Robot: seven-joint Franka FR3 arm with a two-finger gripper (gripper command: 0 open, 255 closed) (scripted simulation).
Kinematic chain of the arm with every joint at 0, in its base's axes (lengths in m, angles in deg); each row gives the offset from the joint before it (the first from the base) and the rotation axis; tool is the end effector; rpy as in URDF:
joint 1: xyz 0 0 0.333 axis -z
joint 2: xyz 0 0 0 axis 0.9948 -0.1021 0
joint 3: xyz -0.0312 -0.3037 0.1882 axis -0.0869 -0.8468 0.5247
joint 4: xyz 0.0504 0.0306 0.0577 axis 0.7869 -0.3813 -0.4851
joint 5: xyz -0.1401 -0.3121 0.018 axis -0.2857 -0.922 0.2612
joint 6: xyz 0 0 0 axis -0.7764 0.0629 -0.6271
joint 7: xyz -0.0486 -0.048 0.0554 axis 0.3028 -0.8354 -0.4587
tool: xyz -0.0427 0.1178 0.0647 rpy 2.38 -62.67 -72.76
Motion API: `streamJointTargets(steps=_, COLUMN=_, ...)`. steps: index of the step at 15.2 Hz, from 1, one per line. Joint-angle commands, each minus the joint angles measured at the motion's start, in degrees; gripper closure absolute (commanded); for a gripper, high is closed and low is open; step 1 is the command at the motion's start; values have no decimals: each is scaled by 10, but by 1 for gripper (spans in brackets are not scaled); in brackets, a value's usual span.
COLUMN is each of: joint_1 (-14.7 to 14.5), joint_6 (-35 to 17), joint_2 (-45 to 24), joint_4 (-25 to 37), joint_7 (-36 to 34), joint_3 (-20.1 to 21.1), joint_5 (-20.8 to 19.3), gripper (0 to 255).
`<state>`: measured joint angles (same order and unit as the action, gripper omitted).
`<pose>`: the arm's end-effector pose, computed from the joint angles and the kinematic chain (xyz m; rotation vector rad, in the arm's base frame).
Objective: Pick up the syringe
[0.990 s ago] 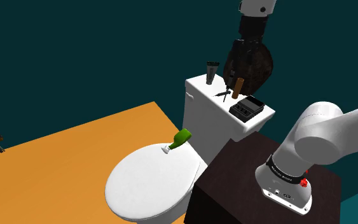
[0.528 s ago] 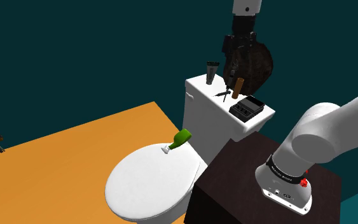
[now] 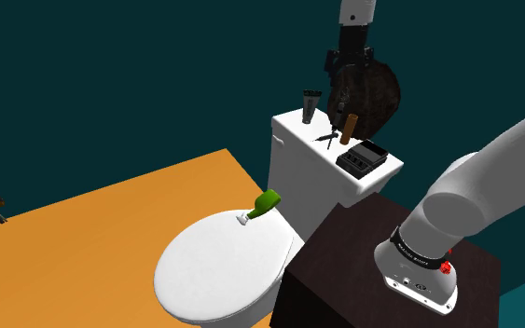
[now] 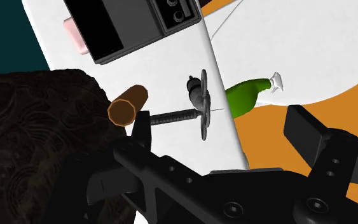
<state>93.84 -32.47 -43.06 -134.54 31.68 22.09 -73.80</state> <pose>0.3501 -0.1639 0.5668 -2.9733 0.8898 0.3233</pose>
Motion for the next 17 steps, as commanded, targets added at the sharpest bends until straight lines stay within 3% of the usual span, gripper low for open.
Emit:
streamJointTargets(steps=1, joint_1=5, joint_6=-7, joint_2=-12, joint_4=1, joint_7=-5, joint_3=-5, joint_5=1, gripper=0)
streamJointTargets(steps=9, joint_1=5, joint_6=-57, joint_2=-14, joint_4=-48, joint_7=-6, joint_3=-7, joint_5=0, gripper=0)
streamJointTargets(steps=10, joint_1=5, joint_6=-56, joint_2=-13, joint_4=-47, joint_7=-6, joint_3=-7, joint_5=0, gripper=255)
streamJointTargets(steps=17, joint_1=6, joint_6=-57, joint_2=-13, joint_4=-48, joint_7=-5, joint_3=-7, joint_5=0, gripper=255)
